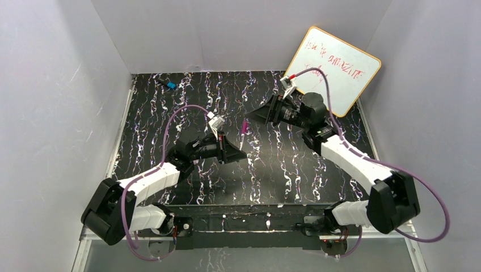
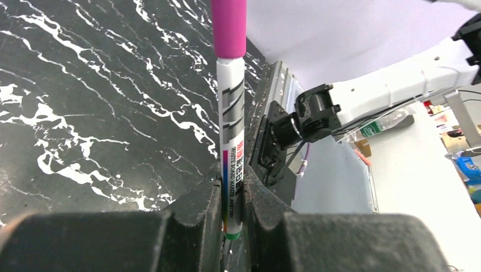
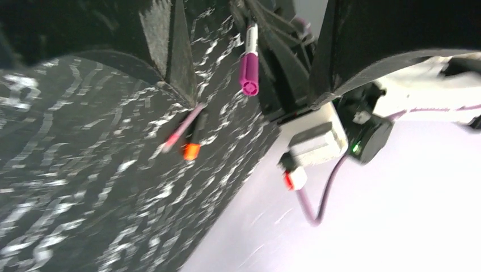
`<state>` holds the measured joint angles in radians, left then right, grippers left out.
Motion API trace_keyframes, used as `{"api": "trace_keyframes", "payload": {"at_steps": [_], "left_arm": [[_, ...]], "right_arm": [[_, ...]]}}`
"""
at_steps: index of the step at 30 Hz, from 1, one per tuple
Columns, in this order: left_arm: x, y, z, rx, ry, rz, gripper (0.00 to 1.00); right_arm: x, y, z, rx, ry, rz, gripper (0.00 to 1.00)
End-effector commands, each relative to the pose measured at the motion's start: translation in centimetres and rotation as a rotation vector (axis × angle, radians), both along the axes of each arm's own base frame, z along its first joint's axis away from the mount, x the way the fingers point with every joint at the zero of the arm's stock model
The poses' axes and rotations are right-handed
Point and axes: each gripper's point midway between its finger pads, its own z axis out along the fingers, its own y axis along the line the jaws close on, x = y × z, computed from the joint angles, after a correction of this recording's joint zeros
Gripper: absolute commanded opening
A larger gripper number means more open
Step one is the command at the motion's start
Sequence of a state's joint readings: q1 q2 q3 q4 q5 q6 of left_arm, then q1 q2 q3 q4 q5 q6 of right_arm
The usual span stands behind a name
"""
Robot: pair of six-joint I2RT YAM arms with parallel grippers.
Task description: Insert the pens into the pen caps
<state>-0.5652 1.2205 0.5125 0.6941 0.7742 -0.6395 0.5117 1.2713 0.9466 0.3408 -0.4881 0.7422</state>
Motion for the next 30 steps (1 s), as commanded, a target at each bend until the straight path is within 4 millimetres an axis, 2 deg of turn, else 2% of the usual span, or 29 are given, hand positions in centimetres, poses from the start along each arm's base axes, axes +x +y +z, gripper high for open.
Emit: {"api": "trace_keyframes", "payload": {"at_steps": [1, 7, 10, 14, 19, 25, 30], "left_arm": [[-0.7, -0.3, 2.0, -0.069, -0.031, -0.046, 0.00], [-0.2, -0.5, 2.1, -0.081, -0.018, -0.028, 0.00], [-0.1, -0.6, 2.1, -0.084, -0.016, -0.020, 0.00], [0.1, -0.7, 2.2, -0.089, -0.012, -0.016, 0.00], [0.1, -0.7, 2.5, -0.098, -0.011, -0.017, 0.00], [-0.1, -0.8, 2.8, -0.105, -0.009, -0.030, 0.00], [-0.2, -1.0, 3.1, -0.116, -0.004, -0.039, 0.00]], "right_arm": [[-5.2, 1.9, 4.5, 0.173, -0.167, 0.344, 0.74], [-5.4, 2.1, 4.9, 0.173, -0.178, 0.363, 0.58], [-5.5, 2.1, 4.8, 0.169, -0.174, 0.367, 0.56], [-5.4, 2.2, 4.5, 0.150, -0.170, 0.357, 0.58], [-4.7, 2.1, 3.7, 0.129, -0.170, 0.305, 0.67], [-3.6, 1.8, 3.1, 0.141, -0.176, 0.222, 0.71], [-3.1, 2.3, 2.4, 0.141, -0.162, 0.219, 0.70]]}}
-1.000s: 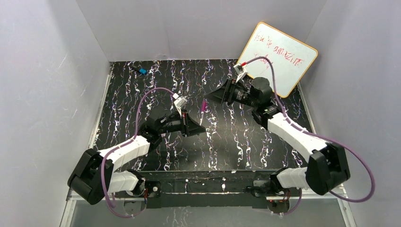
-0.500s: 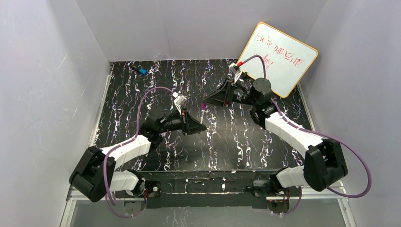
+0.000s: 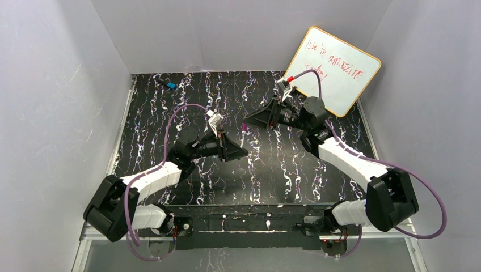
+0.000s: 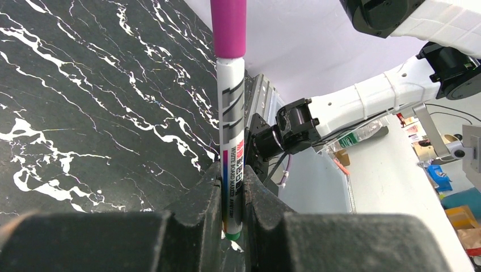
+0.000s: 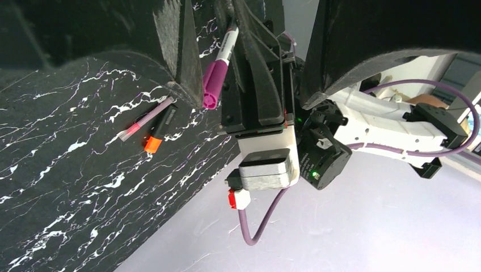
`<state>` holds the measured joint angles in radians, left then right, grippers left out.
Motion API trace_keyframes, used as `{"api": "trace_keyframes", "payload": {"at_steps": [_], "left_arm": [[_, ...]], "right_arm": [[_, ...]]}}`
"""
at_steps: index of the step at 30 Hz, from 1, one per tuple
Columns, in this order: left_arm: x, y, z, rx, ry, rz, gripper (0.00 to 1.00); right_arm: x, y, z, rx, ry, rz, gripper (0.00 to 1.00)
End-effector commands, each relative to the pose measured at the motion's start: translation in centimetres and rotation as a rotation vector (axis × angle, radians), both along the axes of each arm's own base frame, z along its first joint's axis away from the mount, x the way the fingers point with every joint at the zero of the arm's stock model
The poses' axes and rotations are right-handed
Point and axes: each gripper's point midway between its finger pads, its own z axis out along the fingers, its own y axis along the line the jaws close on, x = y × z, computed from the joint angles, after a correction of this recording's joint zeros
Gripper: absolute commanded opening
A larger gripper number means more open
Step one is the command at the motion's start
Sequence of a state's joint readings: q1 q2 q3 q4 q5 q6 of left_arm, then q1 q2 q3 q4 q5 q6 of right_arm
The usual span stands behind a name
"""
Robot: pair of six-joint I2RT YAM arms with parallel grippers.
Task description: Insert the pens into the pen caps
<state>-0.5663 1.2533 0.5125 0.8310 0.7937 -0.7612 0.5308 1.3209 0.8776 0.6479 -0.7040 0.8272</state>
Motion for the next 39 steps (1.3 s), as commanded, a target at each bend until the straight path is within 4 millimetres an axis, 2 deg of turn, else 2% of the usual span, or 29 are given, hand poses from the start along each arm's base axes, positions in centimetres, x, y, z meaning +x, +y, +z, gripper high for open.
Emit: {"api": "trace_keyframes", "payload": {"at_steps": [1, 9, 18, 26, 39], "left_arm": [[-0.3, -0.4, 1.5, -0.039, -0.036, -0.028, 0.00], [-0.5, -0.7, 2.3, -0.079, -0.024, -0.044, 0.00], [-0.8, -0.8, 3.0, -0.100, -0.026, -0.055, 0.00], [-0.7, -0.9, 2.5, -0.092, -0.014, -0.054, 0.00], [-0.7, -0.8, 1.8, -0.082, 0.000, -0.049, 0.00]], "right_arm": [[0.4, 0.4, 1.1, 0.031, -0.064, -0.018, 0.69], [0.2, 2.0, 0.1, 0.021, -0.051, 0.021, 0.62], [0.6, 2.6, -1.0, 0.007, -0.039, 0.032, 0.61], [0.7, 2.5, -0.6, 0.012, -0.053, 0.017, 0.62], [1.6, 1.5, 0.8, 0.041, -0.111, -0.091, 0.53]]}}
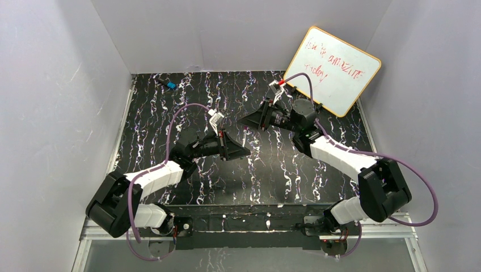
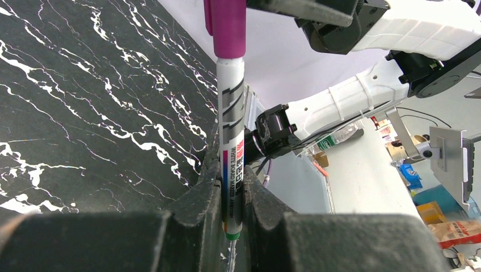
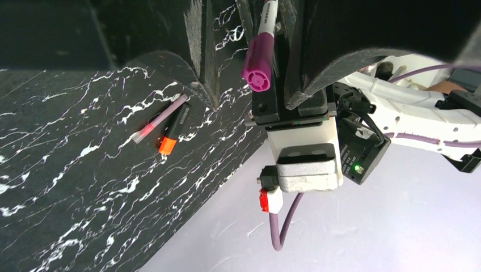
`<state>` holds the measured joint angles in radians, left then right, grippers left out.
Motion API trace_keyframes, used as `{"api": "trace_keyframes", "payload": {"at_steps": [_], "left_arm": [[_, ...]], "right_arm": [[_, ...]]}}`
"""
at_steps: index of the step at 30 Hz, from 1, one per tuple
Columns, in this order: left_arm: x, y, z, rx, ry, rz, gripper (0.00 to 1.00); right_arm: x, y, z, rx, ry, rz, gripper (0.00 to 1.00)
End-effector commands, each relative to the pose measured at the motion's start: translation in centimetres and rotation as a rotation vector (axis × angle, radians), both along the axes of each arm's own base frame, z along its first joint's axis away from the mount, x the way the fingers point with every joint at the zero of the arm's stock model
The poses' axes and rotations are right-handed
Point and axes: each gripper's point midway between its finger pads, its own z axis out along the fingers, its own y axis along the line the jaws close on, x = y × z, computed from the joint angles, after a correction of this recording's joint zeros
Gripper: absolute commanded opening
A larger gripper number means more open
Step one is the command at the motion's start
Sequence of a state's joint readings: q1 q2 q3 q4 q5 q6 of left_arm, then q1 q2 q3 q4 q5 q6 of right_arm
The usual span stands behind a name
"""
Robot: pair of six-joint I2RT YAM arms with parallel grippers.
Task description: Insert the pens into the pen caps
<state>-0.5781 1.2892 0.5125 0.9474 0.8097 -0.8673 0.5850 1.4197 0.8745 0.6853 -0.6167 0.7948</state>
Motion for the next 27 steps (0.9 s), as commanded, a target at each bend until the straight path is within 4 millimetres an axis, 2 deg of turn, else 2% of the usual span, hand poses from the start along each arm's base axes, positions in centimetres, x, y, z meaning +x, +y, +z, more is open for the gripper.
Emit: {"api": "trace_keyframes", "payload": {"at_steps": [1, 9, 15, 18, 23, 27], "left_arm": [[-0.3, -0.2, 0.5, -0.018, -0.035, -0.019, 0.00], [-0.3, -0.1, 0.5, -0.018, -0.033, -0.017, 0.00], [-0.4, -0.1, 0.6, -0.021, -0.037, -0.015, 0.00], [-0.4, 0.0, 0.5, -0.020, -0.037, -0.013, 0.00], [-0.4, 0.0, 0.5, -0.021, -0.040, -0.013, 0.00], [-0.4, 0.0, 0.9, -0.027, -0.046, -0.012, 0.00]], "right_arm": [[0.2, -0.8, 4.0, 0.073, -0.147, -0.059, 0.53], [0.4, -0.4, 4.5, 0.053, -0.145, -0.038, 0.52], [0.2, -0.2, 3.8, 0.038, -0.123, -0.017, 0.50], [0.0, -0.1, 3.2, 0.025, -0.106, -0.002, 0.44], [-0.3, 0.0, 2.4, -0.004, -0.084, 0.019, 0.32], [-0.4, 0.0, 1.6, -0.036, -0.064, 0.034, 0.03]]}}
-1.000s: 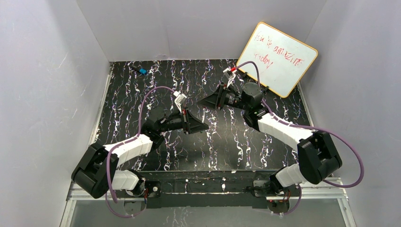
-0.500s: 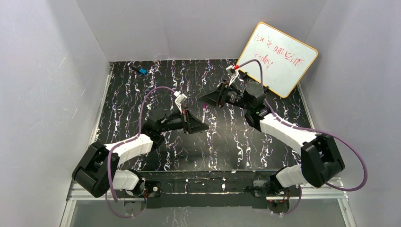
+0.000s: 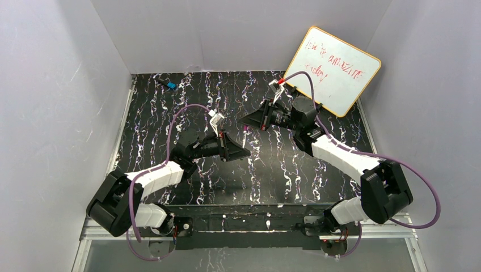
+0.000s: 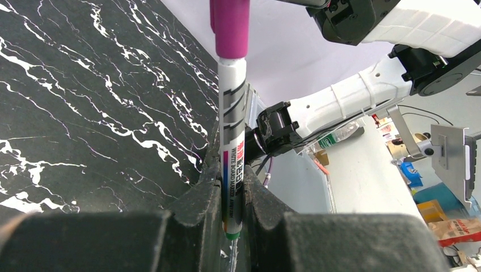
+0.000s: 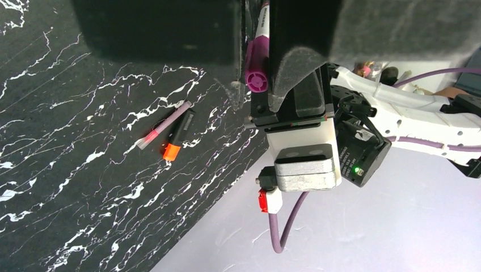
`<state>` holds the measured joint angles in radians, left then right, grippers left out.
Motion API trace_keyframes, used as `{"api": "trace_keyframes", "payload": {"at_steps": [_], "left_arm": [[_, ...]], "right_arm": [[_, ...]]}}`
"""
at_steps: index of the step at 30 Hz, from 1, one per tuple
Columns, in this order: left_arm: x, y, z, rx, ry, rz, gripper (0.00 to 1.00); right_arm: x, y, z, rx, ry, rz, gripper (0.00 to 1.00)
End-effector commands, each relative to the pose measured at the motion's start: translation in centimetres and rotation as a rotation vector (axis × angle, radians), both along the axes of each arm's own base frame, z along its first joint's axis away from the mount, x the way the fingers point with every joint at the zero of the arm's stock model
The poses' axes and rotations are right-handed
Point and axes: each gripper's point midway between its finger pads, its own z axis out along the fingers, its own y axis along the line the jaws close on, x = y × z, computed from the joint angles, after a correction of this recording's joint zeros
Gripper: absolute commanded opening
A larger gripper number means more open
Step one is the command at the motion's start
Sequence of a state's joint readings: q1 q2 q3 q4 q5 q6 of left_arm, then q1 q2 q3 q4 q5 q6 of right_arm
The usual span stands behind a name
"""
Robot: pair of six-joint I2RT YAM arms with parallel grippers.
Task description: Insert the pens into the pen caps
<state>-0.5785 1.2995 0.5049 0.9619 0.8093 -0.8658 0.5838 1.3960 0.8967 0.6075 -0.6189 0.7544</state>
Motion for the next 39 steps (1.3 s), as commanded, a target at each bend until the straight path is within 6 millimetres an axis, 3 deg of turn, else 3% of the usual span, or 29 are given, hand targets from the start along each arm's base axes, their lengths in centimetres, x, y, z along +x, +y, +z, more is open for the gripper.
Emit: {"api": "trace_keyframes", "payload": {"at_steps": [1, 10, 17, 25, 32, 39], "left_arm": [[-0.4, 0.0, 1.3, -0.030, -0.050, -0.013, 0.00], [0.2, -0.5, 2.4, -0.042, -0.071, -0.019, 0.00], [1.0, -0.6, 3.2, -0.049, -0.093, -0.024, 0.00], [3.1, 1.4, 5.6, -0.063, -0.142, 0.032, 0.00], [5.2, 3.7, 7.3, -0.078, -0.176, 0.121, 0.00], [6.2, 3.6, 8.4, -0.087, -0.196, 0.145, 0.00]], "right_arm": [[-0.3, 0.2, 1.2, -0.014, -0.045, 0.036, 0.01], [-1.8, -0.1, 0.1, -0.064, -0.011, 0.074, 0.01], [-4.6, 0.2, -2.2, -0.141, 0.014, 0.126, 0.01], [-8.0, -0.4, -6.2, -0.227, 0.083, 0.196, 0.01], [-10.1, -0.6, -7.8, -0.256, 0.113, 0.226, 0.01], [-12.3, 0.9, -9.0, -0.262, 0.135, 0.264, 0.01]]}}
